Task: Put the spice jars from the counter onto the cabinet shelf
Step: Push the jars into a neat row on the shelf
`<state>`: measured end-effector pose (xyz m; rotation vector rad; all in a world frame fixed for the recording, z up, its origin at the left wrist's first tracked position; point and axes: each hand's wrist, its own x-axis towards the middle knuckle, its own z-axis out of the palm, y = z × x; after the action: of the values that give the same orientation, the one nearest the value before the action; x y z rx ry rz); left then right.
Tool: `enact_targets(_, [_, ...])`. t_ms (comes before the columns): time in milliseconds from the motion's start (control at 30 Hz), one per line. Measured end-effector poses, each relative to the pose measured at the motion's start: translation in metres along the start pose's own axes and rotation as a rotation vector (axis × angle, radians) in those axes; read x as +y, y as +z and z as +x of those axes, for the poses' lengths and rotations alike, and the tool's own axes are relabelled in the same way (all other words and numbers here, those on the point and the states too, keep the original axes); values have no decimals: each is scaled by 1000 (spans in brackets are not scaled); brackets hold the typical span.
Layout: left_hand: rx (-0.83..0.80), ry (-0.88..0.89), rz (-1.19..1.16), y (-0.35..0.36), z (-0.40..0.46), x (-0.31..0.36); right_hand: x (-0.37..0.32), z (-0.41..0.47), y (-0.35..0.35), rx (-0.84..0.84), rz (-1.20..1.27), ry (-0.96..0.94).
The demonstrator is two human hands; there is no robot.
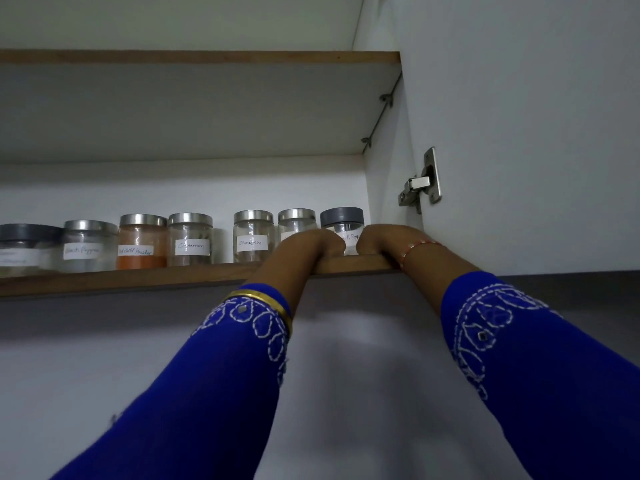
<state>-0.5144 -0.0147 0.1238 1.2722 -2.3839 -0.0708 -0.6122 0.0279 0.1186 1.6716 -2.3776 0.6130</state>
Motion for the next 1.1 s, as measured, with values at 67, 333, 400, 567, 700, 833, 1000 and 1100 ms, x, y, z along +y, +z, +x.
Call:
enact_targets(67, [46, 1, 4, -1, -4, 0, 4, 1, 1, 32, 63, 5])
enact_targets(333, [22, 67, 116, -6, -57, -2, 1, -54, 8, 245, 103, -38])
enact_targets(400, [62, 83, 228, -2, -64, -7, 4, -69, 16, 362, 57, -83])
enact_targets(567, [231, 169, 297, 8, -95, -26, 16, -95, 34, 523, -176, -235])
enact_targets(700, [324, 247, 309, 17, -118, -40, 18, -115, 41, 458, -185, -242])
enact_targets(833, [282, 284, 292, 17, -144, -53, 7, -137, 39, 318, -268, -149])
enact_targets(1000, [240, 267, 266, 5, -175, -86, -22, -157, 37, 239, -342, -139])
enact_targets(1100, [243, 234, 282, -13, -198, -112, -47, -167, 37, 248, -363, -149])
